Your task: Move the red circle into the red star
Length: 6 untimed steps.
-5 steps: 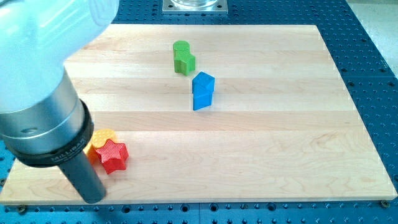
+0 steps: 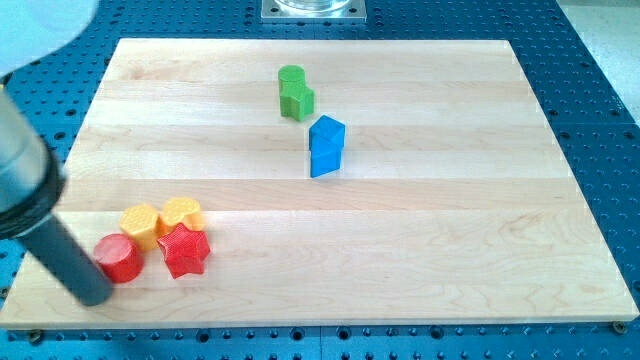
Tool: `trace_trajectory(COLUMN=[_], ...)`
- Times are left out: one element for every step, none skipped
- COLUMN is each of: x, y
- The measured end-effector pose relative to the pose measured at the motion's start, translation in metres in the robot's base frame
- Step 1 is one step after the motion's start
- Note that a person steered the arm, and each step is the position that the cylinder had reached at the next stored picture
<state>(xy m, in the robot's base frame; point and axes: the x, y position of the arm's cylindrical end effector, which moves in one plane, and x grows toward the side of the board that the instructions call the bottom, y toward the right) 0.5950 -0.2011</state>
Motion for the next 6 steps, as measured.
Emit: trace_trajectory(x=[-0.003,-0.017,-0.021,-0.022,-0.022,-0.038], y=[-0.073,-0.071,0.015,0.069,0.024,0.031])
